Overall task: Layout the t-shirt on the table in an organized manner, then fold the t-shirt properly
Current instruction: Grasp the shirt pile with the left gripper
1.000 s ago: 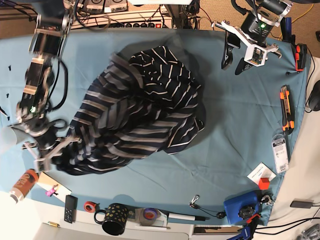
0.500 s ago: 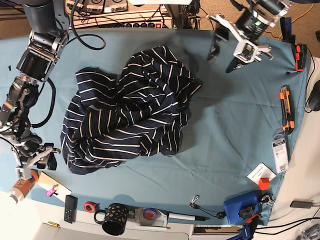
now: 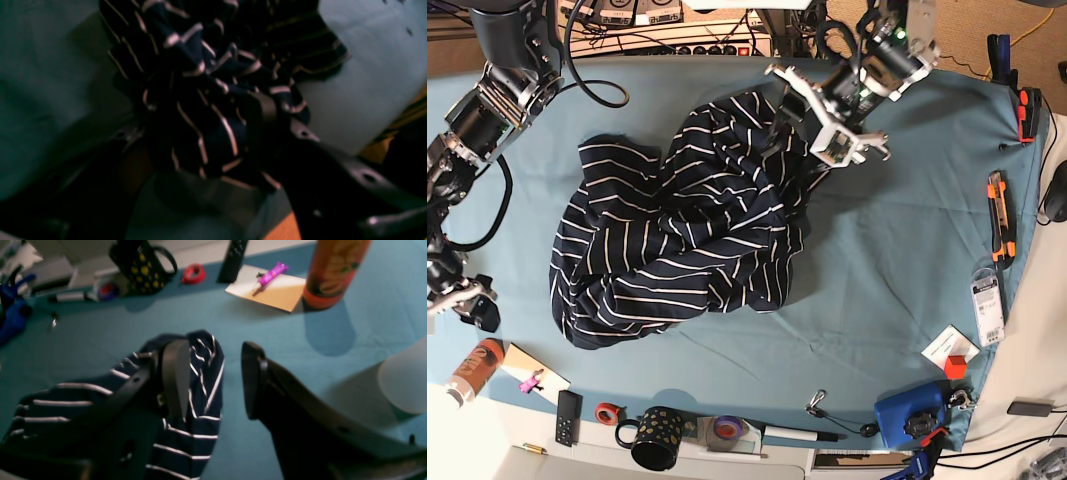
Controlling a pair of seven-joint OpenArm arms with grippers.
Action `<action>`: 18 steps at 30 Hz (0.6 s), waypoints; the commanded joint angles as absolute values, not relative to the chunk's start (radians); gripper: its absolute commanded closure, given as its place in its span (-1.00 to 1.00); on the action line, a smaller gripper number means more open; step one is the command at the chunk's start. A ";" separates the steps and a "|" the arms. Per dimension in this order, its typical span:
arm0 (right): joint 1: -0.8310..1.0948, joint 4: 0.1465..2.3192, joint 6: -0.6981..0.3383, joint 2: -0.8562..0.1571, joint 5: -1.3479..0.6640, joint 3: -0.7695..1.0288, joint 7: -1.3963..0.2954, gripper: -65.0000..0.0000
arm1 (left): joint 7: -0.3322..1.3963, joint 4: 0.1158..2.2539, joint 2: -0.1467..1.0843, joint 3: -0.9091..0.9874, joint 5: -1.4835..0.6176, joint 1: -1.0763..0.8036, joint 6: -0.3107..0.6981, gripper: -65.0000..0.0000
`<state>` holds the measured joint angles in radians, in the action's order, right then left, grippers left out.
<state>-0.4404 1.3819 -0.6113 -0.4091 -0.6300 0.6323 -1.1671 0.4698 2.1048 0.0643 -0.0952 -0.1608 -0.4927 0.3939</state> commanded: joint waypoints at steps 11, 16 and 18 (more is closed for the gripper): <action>-0.365 1.400 -0.615 -0.479 -0.655 0.650 -1.184 0.21 | 0.448 1.988 0.061 -0.184 -0.172 -0.355 0.266 -0.02; -0.311 1.400 -0.615 -0.479 -0.658 0.650 -1.184 0.21 | 0.448 1.929 0.061 -0.184 -0.172 -0.294 0.270 0.12; -0.295 1.400 -0.615 -0.479 -0.658 0.650 -1.185 0.21 | 0.447 1.929 0.061 -0.184 -0.172 -0.272 0.270 0.34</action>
<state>-0.2741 1.3819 -0.6109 -0.4511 -0.6376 0.6468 -1.2072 0.4740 1.9106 0.0639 -0.1822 -0.1612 -0.2813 0.2657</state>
